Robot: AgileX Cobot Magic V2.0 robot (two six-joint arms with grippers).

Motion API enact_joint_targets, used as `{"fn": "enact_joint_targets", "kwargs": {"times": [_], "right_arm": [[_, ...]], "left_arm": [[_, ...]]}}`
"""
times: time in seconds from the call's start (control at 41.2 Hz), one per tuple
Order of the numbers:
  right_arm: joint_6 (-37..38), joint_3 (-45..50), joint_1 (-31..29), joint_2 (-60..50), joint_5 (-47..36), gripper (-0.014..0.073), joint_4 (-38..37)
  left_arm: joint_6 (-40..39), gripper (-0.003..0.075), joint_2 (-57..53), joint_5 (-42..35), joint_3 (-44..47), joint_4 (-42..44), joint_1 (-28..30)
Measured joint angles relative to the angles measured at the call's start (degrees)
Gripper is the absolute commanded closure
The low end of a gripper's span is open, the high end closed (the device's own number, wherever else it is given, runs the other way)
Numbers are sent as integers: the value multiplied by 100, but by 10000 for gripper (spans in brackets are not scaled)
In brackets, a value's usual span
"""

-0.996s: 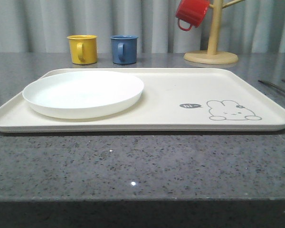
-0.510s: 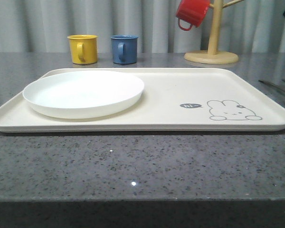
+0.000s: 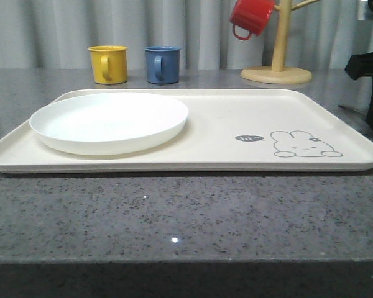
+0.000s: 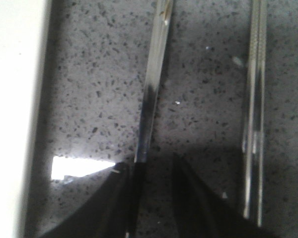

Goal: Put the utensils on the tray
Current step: 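Grasp the steel fork with the right gripper and lay it on the tray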

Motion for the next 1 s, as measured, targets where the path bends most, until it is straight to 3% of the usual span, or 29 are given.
{"fn": "enact_joint_targets", "kwargs": {"times": [0.17,0.437,0.607,0.753,0.996], "right_arm": [[0,-10,0,-1,-9,659,12],[19,-10,0,-149,114,650,21],[395,-369,165,-535,690,652,-162],[1032,-965,869,-619,1215,652,-748],[2079,-1800,2608,-215,1399,652,-1438]], "left_arm": [[0,738,0,0,0,0,0],[0,738,0,0,0,0,0],[0,738,0,0,0,0,0],[0,738,0,0,0,0,0],[0,738,0,0,0,0,0]]}}
